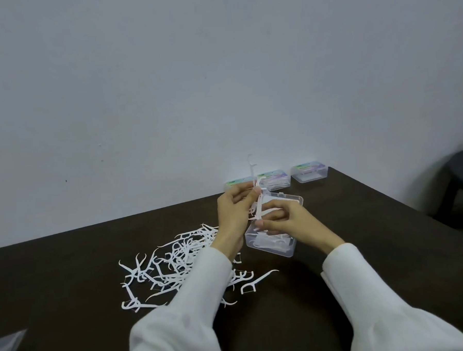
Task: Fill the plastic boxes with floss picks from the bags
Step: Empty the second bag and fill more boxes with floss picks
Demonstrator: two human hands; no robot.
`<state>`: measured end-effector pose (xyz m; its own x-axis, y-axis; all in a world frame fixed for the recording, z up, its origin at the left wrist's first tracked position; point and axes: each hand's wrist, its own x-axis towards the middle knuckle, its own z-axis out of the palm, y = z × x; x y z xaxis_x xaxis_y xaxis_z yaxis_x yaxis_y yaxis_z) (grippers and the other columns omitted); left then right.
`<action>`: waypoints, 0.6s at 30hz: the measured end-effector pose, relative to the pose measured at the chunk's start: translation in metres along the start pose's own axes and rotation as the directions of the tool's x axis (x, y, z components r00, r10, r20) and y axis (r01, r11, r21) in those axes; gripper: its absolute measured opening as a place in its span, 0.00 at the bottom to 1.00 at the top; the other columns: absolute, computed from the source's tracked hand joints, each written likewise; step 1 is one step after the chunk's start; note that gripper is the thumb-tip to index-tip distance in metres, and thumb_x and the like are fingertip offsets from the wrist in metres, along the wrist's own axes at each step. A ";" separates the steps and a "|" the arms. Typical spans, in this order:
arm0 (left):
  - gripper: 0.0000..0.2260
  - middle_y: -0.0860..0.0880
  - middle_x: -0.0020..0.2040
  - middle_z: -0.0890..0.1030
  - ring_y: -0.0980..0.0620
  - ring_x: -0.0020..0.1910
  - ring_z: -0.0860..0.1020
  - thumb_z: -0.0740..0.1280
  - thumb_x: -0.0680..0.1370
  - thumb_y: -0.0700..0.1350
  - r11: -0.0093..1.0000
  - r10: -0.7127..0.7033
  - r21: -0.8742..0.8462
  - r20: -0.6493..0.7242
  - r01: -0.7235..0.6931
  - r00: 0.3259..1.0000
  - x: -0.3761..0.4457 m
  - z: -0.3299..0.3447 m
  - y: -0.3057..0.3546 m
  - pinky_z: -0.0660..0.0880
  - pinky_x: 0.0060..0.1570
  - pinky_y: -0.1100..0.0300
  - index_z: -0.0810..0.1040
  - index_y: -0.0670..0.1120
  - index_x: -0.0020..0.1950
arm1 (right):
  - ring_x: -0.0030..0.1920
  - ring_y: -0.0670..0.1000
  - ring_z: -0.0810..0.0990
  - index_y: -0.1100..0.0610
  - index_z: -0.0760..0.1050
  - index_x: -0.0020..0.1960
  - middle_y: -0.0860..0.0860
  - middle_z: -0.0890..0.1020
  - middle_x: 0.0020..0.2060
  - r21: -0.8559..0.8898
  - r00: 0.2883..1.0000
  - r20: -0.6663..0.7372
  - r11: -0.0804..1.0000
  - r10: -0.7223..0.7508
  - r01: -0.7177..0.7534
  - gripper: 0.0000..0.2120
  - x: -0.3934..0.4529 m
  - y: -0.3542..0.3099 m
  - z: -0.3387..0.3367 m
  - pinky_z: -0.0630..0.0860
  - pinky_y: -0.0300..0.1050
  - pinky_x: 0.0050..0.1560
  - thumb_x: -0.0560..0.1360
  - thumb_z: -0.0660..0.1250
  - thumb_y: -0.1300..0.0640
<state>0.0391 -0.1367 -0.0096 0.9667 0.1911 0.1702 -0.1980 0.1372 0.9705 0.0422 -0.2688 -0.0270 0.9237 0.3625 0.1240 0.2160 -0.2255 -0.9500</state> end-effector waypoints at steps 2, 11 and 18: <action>0.08 0.46 0.44 0.82 0.54 0.41 0.80 0.70 0.74 0.36 0.989 -0.091 -0.120 -0.021 0.088 0.996 -0.003 0.005 0.001 0.78 0.41 0.65 0.79 0.40 0.52 | 0.42 0.48 0.84 0.57 0.76 0.52 0.53 0.84 0.40 0.015 1.000 -0.014 1.000 -0.024 0.025 0.11 0.001 0.000 0.002 0.79 0.36 0.45 0.71 0.71 0.60; 0.04 0.46 0.42 0.82 0.55 0.37 0.81 0.68 0.75 0.37 0.925 -0.290 -0.260 -0.005 0.278 0.957 0.001 -0.008 0.000 0.78 0.41 0.64 0.79 0.41 0.49 | 0.40 0.47 0.83 0.53 0.79 0.42 0.50 0.83 0.38 -0.146 0.991 -0.118 0.988 -0.060 0.042 0.02 -0.003 0.007 -0.012 0.79 0.36 0.45 0.73 0.69 0.57; 0.03 0.43 0.44 0.84 0.49 0.42 0.82 0.72 0.73 0.39 0.975 -0.100 0.190 -0.103 0.119 0.990 0.003 -0.015 -0.008 0.77 0.55 0.52 0.82 0.46 0.43 | 0.45 0.44 0.78 0.51 0.81 0.49 0.47 0.82 0.45 -0.616 0.991 -0.129 0.785 -0.022 -0.063 0.10 -0.009 0.014 -0.024 0.75 0.39 0.48 0.72 0.69 0.47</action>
<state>0.0409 -0.1226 -0.0195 0.9597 0.2759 0.0533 -0.0473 -0.0286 0.9985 0.0444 -0.2965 -0.0345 0.9518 0.2477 0.1811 0.3068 -0.7570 -0.5769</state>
